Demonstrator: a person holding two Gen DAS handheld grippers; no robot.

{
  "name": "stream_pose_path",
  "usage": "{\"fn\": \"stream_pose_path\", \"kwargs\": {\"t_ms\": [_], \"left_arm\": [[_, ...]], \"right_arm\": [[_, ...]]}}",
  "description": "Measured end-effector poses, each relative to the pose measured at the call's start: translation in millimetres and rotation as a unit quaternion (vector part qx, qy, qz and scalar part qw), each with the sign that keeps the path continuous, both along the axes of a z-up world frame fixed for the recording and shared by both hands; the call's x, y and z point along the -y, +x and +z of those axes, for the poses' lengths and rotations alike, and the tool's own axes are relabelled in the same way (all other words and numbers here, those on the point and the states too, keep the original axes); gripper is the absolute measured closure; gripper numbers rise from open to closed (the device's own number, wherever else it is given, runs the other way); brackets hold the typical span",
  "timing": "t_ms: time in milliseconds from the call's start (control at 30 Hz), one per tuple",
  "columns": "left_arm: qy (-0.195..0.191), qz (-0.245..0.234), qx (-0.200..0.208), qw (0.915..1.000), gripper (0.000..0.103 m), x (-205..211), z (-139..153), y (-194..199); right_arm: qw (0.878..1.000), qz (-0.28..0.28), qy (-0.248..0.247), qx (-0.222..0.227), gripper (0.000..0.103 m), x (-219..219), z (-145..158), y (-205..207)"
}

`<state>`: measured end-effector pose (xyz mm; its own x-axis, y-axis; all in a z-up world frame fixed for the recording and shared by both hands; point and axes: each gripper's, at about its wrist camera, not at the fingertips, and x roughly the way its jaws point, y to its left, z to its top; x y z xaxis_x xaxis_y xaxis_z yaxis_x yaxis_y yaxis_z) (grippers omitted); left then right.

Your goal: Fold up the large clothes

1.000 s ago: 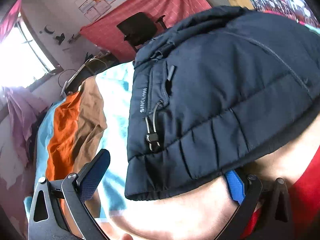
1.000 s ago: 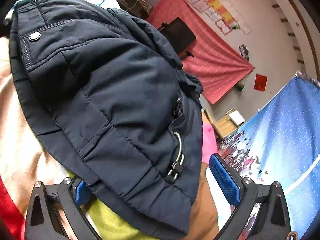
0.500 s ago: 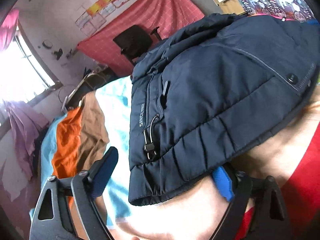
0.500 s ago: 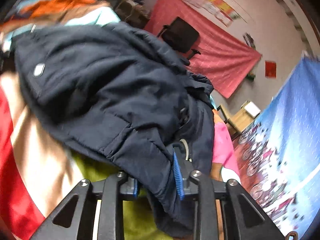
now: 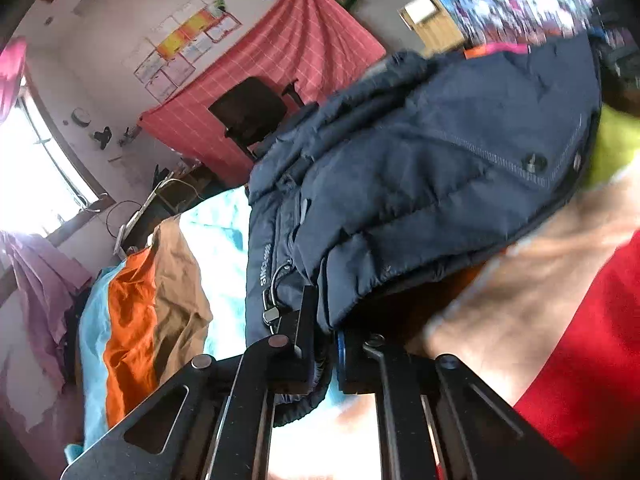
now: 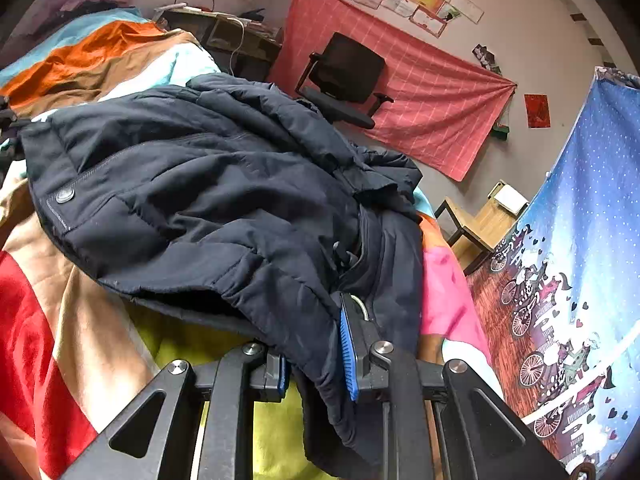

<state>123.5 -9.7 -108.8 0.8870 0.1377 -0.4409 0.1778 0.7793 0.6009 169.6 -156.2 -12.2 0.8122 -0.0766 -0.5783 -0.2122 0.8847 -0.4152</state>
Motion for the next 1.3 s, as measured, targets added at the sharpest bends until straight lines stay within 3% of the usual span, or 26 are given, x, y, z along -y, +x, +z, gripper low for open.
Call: {"fn": "stream_pose_path", "kwargs": {"t_ms": [133,400,567,733,867,1033,1300], "left_arm": [[-0.019,-0.007,0.018,0.9996,0.098,1,29,-1],[-0.058,-0.014,0.032,0.9977,0.099,12,102,29],[-0.06,-0.014,0.048,0.997,0.099,20,158,82],[-0.07,0.011,0.046,0.9964,0.099,30,195,164],[-0.07,0.035,0.061,0.9951,0.099,40,204,220],[-0.049,0.06,0.092,0.9928,0.099,53,190,277],[-0.074,0.104,0.075,0.9889,0.099,48,171,347]], "right_arm": [[0.999,-0.001,0.009,0.031,0.091,2,13,-8],[0.997,0.006,0.038,0.064,0.093,15,55,7],[0.995,0.021,0.042,0.088,0.093,28,91,39],[0.995,0.022,0.054,0.087,0.093,41,133,109],[0.997,0.007,0.045,0.065,0.093,46,147,174],[0.998,-0.019,0.017,0.05,0.093,45,141,239],[0.996,-0.054,0.031,0.064,0.093,45,116,308]]}}
